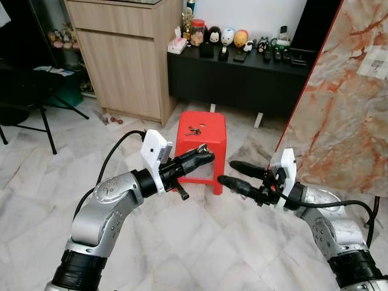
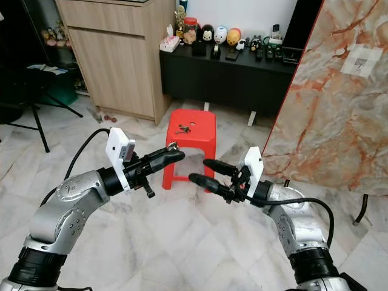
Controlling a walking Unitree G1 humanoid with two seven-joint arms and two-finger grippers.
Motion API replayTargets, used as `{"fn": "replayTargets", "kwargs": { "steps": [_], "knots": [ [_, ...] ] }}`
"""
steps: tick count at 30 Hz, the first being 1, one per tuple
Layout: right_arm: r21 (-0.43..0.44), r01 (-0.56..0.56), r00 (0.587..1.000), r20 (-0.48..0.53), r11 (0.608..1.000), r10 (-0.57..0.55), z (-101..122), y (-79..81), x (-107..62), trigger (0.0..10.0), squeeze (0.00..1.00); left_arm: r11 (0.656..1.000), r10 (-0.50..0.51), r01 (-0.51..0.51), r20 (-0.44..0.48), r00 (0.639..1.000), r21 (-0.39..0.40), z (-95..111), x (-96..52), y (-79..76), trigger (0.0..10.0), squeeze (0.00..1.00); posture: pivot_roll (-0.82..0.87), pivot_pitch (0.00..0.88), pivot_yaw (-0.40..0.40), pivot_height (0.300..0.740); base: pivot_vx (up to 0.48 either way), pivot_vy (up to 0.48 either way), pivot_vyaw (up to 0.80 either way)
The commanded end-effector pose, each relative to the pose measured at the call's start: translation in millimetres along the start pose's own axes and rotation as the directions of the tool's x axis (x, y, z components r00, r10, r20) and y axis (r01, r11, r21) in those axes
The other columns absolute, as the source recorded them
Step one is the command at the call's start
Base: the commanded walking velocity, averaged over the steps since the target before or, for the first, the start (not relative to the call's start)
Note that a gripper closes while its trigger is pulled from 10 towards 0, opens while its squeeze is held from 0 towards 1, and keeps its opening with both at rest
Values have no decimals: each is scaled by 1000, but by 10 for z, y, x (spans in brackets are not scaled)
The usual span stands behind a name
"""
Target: Hang keys on a hook
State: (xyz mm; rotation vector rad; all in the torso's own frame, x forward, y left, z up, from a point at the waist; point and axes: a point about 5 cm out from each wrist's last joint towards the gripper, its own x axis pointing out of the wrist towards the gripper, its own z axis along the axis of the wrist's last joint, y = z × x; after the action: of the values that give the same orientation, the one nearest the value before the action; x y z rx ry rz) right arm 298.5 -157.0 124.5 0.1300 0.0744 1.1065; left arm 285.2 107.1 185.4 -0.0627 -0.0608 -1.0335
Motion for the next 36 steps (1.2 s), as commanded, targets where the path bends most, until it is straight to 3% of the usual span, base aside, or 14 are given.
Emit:
{"fn": "replayTargets", "kwargs": {
  "steps": [1, 6, 19, 20, 21, 22, 23, 24, 25, 26, 27, 28, 36],
  "knots": [
    [-7, -24, 1000, 11, 1000, 24, 49, 20, 11, 10000, 0, 999, -51, 51, -11, 999, 6, 14, 20, -81, 10000, 0, 30, 0, -89, 740, 0, 0, 0],
    [10, -98, 995, 2, 995, 98, 46, 94, 43, 10000, 0, 998, -55, 55, -19, 998, 5, -6, 20, -95, 10000, 0, 31, 0, -90, 740, 0, 0, 0],
    [29, -136, 991, -12, 990, 137, 33, 117, 42, 10000, 0, 996, -85, 85, -27, 996, -2, -15, 34, -131, 10000, 0, 31, 0, -92, 740, 0, 0, 0],
    [30, -133, 991, -12, 991, 133, 30, 113, 41, 9451, 0, 996, -88, 88, -27, 996, -3, -17, 33, -136, 10000, 0, 31, 0, -92, 740, 0, 0, 0],
    [31, -129, 992, -10, 991, 130, 28, 109, 42, 6000, 0, 996, -92, 92, -27, 995, -5, -18, 33, -143, 10000, 0, 32, 0, -92, 740, 0, 0, 0],
    [32, -121, 993, -4, 992, 122, 33, 104, 50, 3843, 0, 995, -98, 98, -26, 995, -7, -18, 32, -152, 10000, 0, 32, 0, -91, 740, 0, 0, 0],
    [32, -113, 994, 3, 993, 113, 39, 98, 59, 3843, 0, 995, -104, 104, -25, 994, -10, -18, 32, -161, 10000, 0, 32, 0, -91, 740, 0, 0, 0],
    [32, -110, 994, 7, 993, 110, 43, 95, 64, 2902, 0, 994, -106, 105, -25, 994, -11, -18, 32, -163, 10000, 0, 32, 0, -92, 740, 0, 0, 0],
    [31, -109, 994, 9, 994, 109, 45, 93, 66, 2902, 0, 994, -106, 106, -26, 994, -11, -18, 33, -163, 10000, 0, 32, 0, -92, 740, 0, 0, 0],
    [28, -101, 995, 14, 995, 100, 49, 85, 76, 4431, 0, 994, -111, 110, -28, 993, -11, -22, 32, -169, 10000, 0, 33, 0, -92, 740, 0, 0, 0],
    [28, -98, 995, 14, 995, 98, 50, 82, 81, 9216, 0, 993, -114, 113, -30, 993, -12, -24, 32, -173, 10000, 0, 33, 0, -92, 740, 0, 0, 0],
    [28, -97, 995, 14, 995, 97, 51, 81, 84, 10000, 0, 993, -117, 116, -32, 993, -12, -28, 31, -178, 10000, 0, 33, 0, -92, 740, 0, 0, 0],
    [34, -108, 994, 15, 994, 107, 54, 89, 90, 10000, 0, 991, -133, 132, -40, 990, -15, -38, 31, -200, 10000, 0, 33, 0, -93, 740, 0, 0, 0]
  ]
}}
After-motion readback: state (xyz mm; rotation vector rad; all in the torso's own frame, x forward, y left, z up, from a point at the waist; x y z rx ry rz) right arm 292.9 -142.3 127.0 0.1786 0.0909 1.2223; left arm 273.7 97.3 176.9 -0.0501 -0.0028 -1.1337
